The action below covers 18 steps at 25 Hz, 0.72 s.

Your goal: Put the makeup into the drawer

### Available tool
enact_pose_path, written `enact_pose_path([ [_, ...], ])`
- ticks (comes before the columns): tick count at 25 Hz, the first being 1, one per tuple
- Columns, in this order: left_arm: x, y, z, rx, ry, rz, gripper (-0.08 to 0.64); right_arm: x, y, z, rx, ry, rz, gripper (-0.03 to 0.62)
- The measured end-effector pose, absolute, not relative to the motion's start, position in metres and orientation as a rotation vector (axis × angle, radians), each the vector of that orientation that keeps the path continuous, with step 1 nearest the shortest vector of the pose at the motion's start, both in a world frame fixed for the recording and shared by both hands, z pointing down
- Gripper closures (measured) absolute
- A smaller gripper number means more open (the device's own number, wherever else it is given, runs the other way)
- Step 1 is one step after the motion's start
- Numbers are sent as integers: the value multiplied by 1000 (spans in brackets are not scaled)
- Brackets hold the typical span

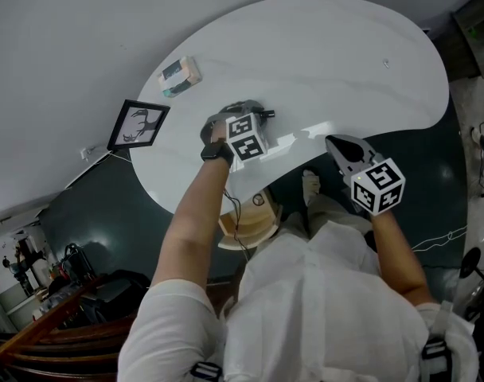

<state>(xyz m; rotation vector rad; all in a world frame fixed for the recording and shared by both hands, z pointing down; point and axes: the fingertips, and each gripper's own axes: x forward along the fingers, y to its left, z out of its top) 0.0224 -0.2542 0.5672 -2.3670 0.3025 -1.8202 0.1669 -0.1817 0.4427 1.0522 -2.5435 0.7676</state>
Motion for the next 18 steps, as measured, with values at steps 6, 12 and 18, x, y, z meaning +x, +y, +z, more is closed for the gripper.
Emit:
enact_pose_path([
  [6,24,-250,568,-2410,379,-1852,459,170,-183,442,1011,-2558,761,581],
  [12,23,-225,556,-2493,497,-1797,460,162,-179,440,969,-2570,731,581],
  [18,7,-193,528,-2636,704,-1658,460,140,-165,438,949,-2574,715,581],
])
